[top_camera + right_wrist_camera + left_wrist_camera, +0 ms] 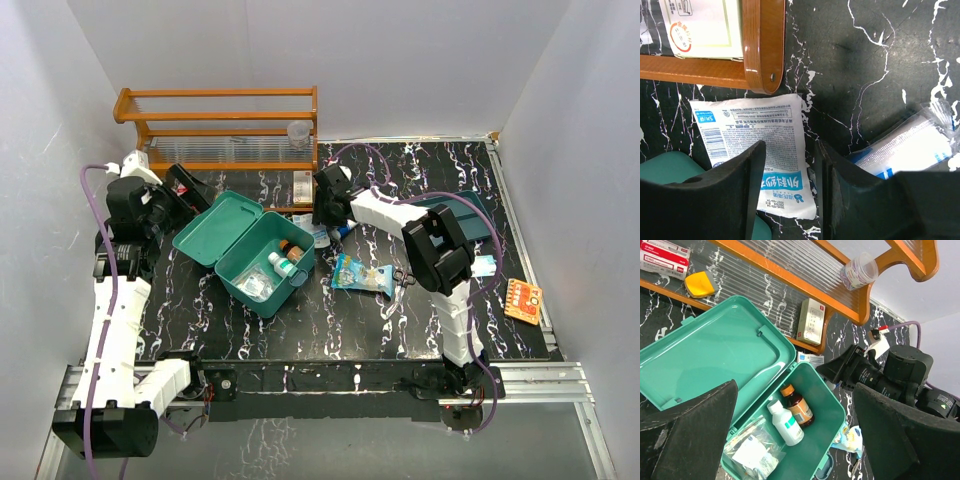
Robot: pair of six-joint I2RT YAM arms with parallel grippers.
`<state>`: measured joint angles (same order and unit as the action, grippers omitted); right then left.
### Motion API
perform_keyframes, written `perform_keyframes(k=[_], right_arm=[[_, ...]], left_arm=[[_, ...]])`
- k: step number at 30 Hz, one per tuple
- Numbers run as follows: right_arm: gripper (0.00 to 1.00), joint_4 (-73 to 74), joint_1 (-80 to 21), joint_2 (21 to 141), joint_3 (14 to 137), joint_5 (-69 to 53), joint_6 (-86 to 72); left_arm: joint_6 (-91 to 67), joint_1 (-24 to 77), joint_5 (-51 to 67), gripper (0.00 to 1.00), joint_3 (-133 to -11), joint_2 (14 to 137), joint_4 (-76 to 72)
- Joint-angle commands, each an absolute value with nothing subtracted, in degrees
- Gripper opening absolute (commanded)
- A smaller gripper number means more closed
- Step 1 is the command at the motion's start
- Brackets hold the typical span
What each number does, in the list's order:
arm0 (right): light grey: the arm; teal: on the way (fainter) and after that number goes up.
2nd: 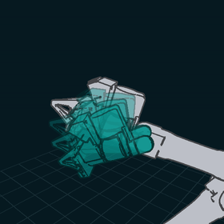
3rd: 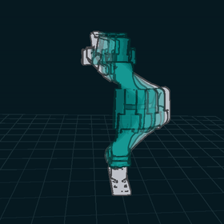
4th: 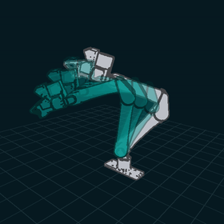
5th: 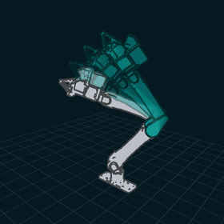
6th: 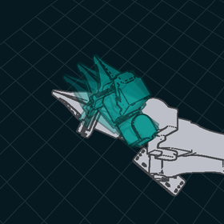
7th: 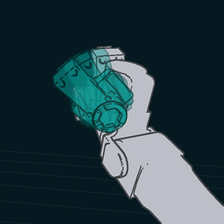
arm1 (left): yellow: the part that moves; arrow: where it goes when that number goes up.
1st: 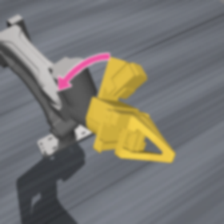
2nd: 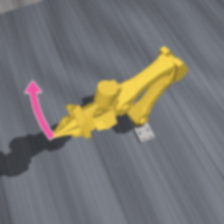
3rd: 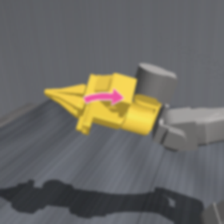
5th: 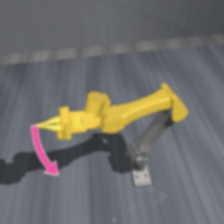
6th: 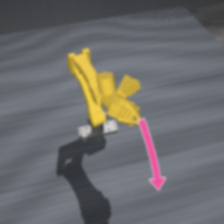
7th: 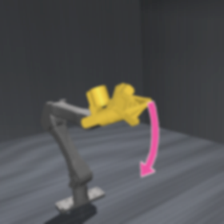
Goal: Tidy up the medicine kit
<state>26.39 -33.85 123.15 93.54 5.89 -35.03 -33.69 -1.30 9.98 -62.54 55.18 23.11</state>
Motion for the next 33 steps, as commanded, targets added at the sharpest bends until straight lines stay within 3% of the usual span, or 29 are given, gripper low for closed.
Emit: perform_keyframes(k=[1, 8, 10, 14, 17, 27, 33], right_arm=[[0.41, 26.2, -33.8, 123.3, 94.8, 4.9, -35.1], [0.36, 25.8, -33.7, 123.9, 93.5, 4.4, -35.0], [0.29, 25.8, -33.7, 123.9, 93.4, 4.2, -34.8], [0.05, 25.0, -33.7, 123.1, 92.9, 5.1, -34.4], [0.00, 24.9, -33.8, 121.6, 92.7, 7.0, -33.4], [0.00, 19.3, -33.6, 111.1, 86.0, 7.9, -29.7], [0.00, 8.2, -33.6, 99.3, 74.1, 6.9, -27.1]], left_arm=[[-34.6, -0.9, 11.7, 0.99, -61.6, 54.2, 21.1], [-34.7, -0.1, 12.0, 0.99, -60.8, 54.1, 19.8], [-34.9, 0.0, 12.2, 0.99, -60.6, 53.9, 19.6], [-35.4, 0.1, 12.7, 0.99, -60.5, 53.9, 19.1], [-35.7, 0.1, 12.9, 0.99, -60.3, 53.9, 18.8], [-36.3, 0.2, 14.5, 0.99, -60.1, 54.6, 18.3], [-40.3, 0.2, 16.8, 0.99, -59.8, 56.1, 16.2]])
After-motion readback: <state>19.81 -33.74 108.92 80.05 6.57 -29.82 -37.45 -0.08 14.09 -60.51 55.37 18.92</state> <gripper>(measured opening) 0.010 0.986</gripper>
